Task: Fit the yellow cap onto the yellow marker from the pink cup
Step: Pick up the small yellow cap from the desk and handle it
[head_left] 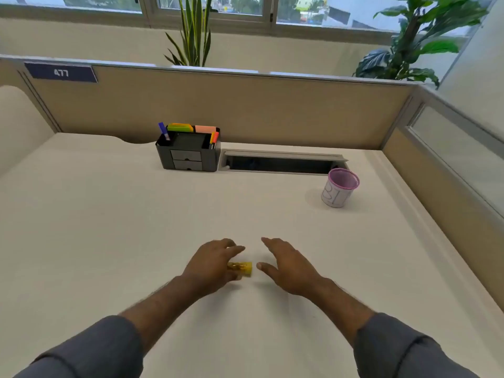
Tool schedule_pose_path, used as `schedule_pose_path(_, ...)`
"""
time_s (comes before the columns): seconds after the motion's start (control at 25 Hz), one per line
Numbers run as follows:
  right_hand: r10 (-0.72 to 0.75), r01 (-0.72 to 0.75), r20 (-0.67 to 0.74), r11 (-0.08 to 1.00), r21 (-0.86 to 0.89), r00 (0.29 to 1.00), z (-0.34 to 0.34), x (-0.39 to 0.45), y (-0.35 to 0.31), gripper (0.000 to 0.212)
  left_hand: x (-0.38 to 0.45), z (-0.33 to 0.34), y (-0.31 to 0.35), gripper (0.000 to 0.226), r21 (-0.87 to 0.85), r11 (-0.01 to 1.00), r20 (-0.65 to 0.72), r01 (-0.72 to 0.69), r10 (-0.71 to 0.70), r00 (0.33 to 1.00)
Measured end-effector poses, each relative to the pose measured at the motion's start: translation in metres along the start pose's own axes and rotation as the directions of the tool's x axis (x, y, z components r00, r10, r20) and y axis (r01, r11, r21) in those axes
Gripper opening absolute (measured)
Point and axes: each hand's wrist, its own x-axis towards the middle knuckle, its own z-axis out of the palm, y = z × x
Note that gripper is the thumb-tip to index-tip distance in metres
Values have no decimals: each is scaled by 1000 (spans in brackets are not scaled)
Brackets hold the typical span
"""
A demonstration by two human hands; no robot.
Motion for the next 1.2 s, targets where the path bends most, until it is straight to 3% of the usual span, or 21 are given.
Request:
schedule_pose_path(0.12,31,-38,70,995,97,997,9,-1,-1,60,1,13,5,57,4,1000,-12,26,-26,1000)
schedule_pose_path(0.4,53,-63,62,982,177,997,18,5,-5,53,3,25,5,29,-24,998,-110,64,-67,992)
schedule_pose_path(0.6,94,-98,27,948,302,995,11,10,-12,50,3,20,12,24,-256,964,-274,71,-143,951)
schedule_pose_path(0.76,69,-52,-33,924,380,997,-5,16,-22,40,3,11,23,23,-444,892,-271,92,-231,934)
schedule_pose_path(1.0,39,2,-128,952,306,991,-19,20,-32,27,3,7,30,23,-498,864,-292,73,-247,924)
schedule_pose_path(1.2,28,6,-117,960,279,993,-24,21,-41,13,2,5,37,19,-515,857,-354,5,-218,910)
